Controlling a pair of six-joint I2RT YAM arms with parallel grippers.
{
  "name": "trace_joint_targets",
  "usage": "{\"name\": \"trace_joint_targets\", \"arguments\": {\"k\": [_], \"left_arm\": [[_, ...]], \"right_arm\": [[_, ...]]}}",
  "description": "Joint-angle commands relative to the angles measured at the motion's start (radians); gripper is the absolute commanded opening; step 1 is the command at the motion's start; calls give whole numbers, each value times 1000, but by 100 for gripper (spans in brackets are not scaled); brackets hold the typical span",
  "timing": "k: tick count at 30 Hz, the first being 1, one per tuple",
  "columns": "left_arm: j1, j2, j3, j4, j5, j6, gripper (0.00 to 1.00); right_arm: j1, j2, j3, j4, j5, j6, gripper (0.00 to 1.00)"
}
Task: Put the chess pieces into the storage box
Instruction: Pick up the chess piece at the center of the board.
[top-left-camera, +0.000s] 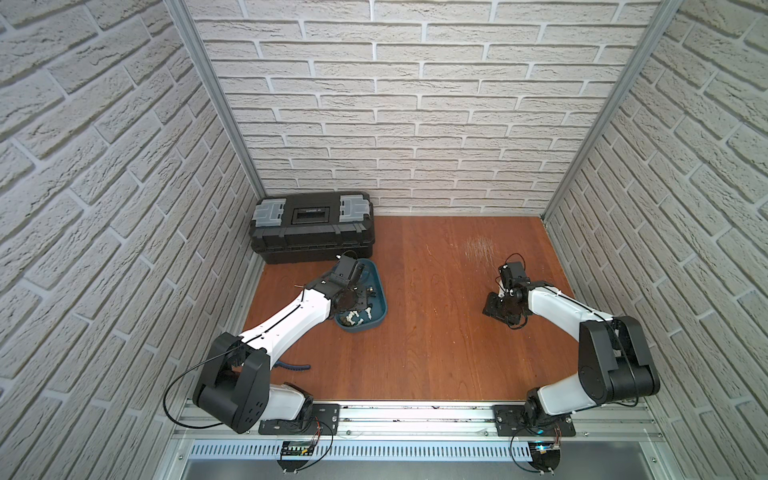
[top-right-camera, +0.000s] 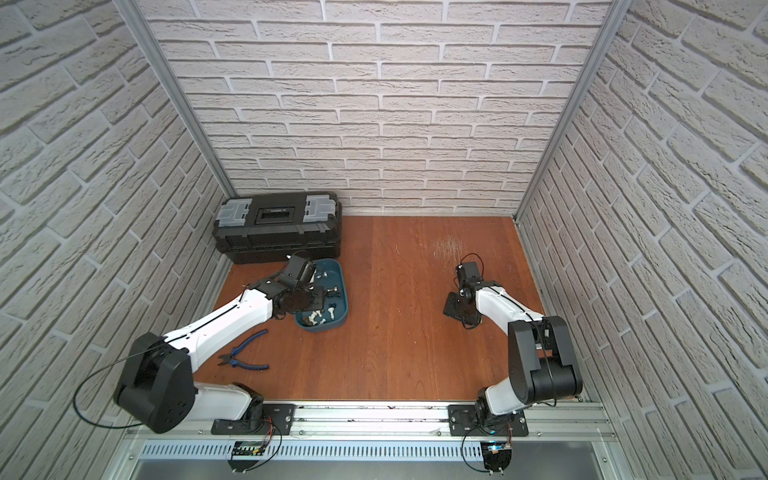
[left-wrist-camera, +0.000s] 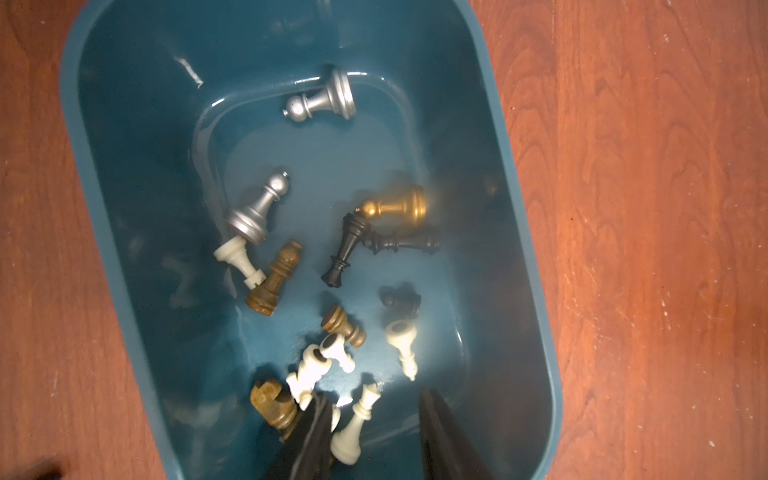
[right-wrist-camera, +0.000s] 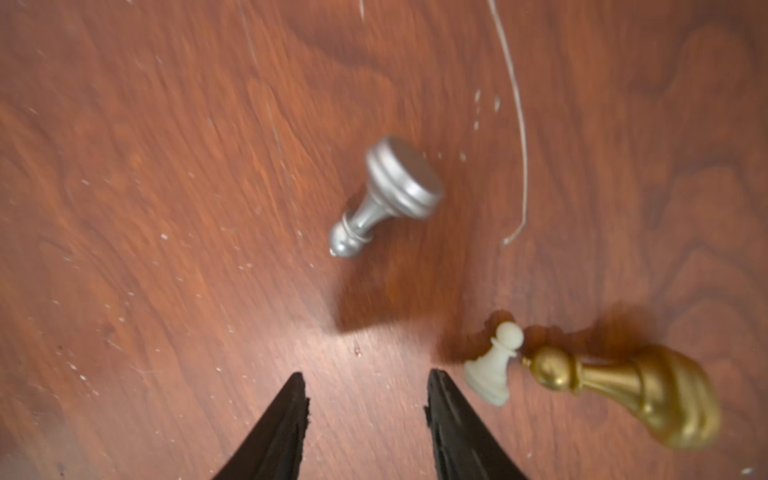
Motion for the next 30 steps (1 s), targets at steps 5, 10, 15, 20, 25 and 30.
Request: {"name": "trace_joint_targets", "arguments": {"k": [5,10,15,20,25,30], "left_arm": [[-8,-5,-5,27,-13,-8,40],[-7,-8,-12,20,-14,-11,40],[-8,-24,-30,18,-15,-26,40],[-8,-41,-46,13,-25,-30,40],[-8,-45,-53,18,-29,-38,40],[-9,-40,-49,18,-29,-37,40]], "right_arm": [[5,68,90,22,56,-8,52],[8,190,169,62,27,-3,51],[20,270,221,65,26,-17,49],[41,305,254,33,64,-65,48],[51,331,288,4,73,-98,49],[65,338,324,-28,135,-114,51]]}}
